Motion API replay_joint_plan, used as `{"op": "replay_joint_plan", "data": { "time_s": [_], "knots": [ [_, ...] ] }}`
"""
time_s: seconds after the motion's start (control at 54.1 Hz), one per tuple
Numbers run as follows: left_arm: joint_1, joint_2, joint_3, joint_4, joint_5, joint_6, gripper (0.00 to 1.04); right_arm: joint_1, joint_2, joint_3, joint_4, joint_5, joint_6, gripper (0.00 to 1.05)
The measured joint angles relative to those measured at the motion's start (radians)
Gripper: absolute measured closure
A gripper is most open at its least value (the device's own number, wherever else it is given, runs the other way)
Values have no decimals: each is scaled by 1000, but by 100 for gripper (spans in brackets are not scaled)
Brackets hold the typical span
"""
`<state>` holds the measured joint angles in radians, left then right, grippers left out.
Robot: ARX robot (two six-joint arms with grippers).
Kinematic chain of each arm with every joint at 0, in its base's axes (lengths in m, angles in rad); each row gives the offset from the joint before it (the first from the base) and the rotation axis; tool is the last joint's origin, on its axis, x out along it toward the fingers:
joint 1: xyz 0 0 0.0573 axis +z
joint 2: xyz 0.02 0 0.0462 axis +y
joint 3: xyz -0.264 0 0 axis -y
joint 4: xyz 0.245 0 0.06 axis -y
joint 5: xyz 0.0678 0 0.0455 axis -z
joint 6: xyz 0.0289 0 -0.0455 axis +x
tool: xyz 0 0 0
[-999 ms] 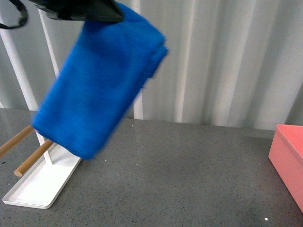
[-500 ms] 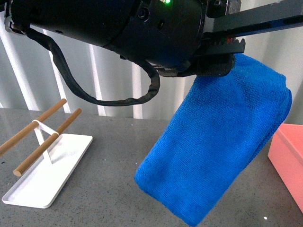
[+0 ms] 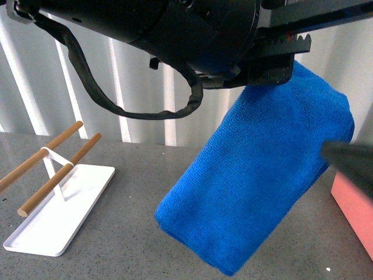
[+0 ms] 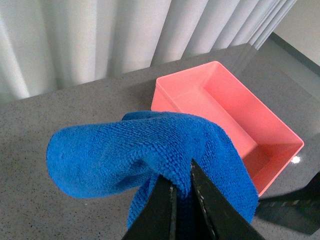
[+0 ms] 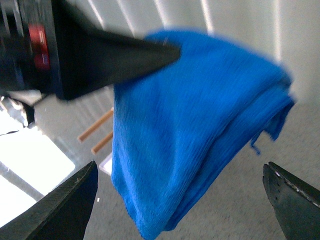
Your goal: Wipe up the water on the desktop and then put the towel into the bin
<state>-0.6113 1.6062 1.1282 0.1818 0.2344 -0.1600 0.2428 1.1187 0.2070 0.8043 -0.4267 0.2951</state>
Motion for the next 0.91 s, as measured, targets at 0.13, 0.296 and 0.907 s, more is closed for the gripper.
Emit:
{"op": "replay_joint_plan", "data": {
  "time_s": [0.13,0.296,0.907],
  "knots": [
    [0,0,20,-8,-7,-7,101,117,106,-24,51,102,-90,7],
    [0,0,34,-12,-4,-20,101,180,172,-45,97,214,-158,7],
    [10,0,37,-36,12,-42,101,61,380,58,346,56,-116,17]
  ]
}}
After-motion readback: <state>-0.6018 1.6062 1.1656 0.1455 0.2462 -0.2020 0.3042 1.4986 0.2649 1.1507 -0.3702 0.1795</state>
